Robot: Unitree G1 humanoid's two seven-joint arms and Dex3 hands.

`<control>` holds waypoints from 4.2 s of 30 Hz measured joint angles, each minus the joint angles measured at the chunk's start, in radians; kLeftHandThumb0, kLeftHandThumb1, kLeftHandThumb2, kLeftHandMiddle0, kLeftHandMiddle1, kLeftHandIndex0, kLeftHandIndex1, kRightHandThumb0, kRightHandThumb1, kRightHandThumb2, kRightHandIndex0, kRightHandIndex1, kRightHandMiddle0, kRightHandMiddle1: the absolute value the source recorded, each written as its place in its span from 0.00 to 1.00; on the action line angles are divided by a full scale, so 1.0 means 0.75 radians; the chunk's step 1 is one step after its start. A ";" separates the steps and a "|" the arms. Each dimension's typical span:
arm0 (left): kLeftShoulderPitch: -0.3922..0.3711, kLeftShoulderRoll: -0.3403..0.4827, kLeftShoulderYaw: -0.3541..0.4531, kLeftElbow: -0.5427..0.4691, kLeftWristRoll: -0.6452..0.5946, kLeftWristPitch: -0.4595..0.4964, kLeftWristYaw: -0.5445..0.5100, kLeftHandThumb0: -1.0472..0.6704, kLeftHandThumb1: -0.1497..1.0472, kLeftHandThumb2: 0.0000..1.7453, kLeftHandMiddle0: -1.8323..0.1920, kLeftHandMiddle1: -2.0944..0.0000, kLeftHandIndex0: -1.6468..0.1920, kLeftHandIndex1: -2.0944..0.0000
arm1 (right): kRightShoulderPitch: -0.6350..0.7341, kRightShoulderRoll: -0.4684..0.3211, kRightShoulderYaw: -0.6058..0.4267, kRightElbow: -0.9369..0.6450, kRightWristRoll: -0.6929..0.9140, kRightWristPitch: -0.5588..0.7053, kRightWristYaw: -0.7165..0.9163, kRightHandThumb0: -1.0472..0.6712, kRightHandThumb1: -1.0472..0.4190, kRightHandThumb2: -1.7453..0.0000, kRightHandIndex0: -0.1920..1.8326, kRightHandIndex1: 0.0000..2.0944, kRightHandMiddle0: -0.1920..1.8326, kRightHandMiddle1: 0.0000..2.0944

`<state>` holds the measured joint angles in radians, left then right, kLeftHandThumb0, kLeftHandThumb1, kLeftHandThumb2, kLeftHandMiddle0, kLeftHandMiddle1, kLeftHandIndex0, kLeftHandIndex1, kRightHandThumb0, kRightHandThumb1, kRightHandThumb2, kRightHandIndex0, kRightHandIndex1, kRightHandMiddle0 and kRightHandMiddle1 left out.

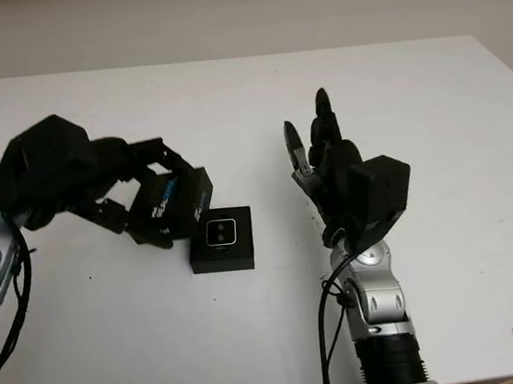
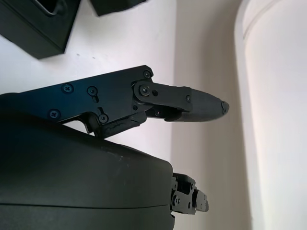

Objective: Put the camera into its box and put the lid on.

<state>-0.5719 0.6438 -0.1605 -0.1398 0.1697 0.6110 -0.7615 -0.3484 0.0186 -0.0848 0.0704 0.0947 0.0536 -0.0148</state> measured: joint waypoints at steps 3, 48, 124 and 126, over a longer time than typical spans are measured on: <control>0.038 -0.042 0.000 -0.050 -0.002 0.046 0.064 0.46 0.92 0.03 0.67 0.22 0.73 0.27 | -0.004 0.014 0.001 0.000 -0.001 -0.007 -0.009 0.22 0.00 0.65 0.00 0.00 0.00 0.00; 0.097 -0.180 -0.072 -0.069 0.063 -0.051 0.286 0.49 0.90 0.03 0.63 0.20 0.71 0.23 | 0.005 0.080 0.043 0.003 -0.019 -0.021 -0.069 0.23 0.00 0.71 0.00 0.00 0.00 0.00; 0.144 -0.258 -0.197 -0.172 0.165 0.106 0.298 0.48 0.90 0.03 0.57 0.16 0.72 0.15 | 0.002 0.088 0.089 0.066 0.001 -0.053 -0.164 0.21 0.00 0.75 0.00 0.00 0.00 0.02; 0.139 -0.256 -0.211 -0.173 0.178 0.108 0.298 0.47 0.90 0.03 0.56 0.18 0.71 0.16 | 0.002 0.088 0.089 0.066 0.000 -0.053 -0.169 0.20 0.00 0.76 0.00 0.00 0.00 0.02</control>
<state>-0.4679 0.4515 -0.3189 -0.2692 0.3030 0.6919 -0.5381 -0.3471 0.0843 -0.0179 0.1202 0.0947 0.0141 -0.1414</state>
